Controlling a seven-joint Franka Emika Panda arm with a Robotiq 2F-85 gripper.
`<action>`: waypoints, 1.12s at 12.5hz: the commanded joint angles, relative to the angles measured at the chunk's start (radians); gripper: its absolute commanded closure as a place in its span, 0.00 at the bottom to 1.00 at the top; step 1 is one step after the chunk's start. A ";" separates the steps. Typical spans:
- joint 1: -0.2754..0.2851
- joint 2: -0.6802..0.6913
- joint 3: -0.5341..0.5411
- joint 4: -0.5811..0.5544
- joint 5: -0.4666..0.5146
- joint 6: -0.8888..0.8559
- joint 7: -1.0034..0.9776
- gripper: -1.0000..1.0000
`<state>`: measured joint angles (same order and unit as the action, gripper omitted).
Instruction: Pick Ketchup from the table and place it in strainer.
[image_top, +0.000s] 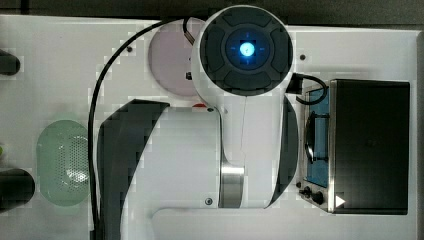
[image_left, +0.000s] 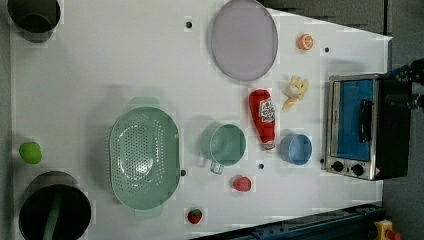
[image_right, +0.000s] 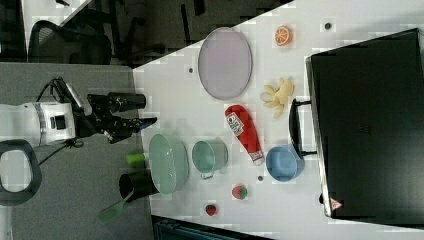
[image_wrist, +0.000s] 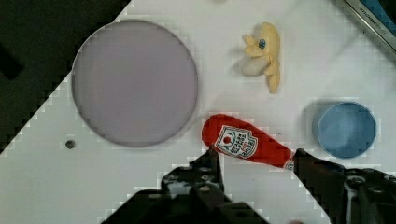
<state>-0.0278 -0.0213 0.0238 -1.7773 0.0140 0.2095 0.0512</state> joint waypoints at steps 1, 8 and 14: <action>-0.110 -0.202 0.059 -0.078 0.017 -0.153 -0.035 0.21; -0.106 -0.118 0.082 -0.137 0.017 -0.066 -0.093 0.00; -0.101 0.022 0.120 -0.234 0.017 0.132 -0.460 0.00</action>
<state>-0.1356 0.0112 0.1266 -1.9922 0.0303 0.3198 -0.2484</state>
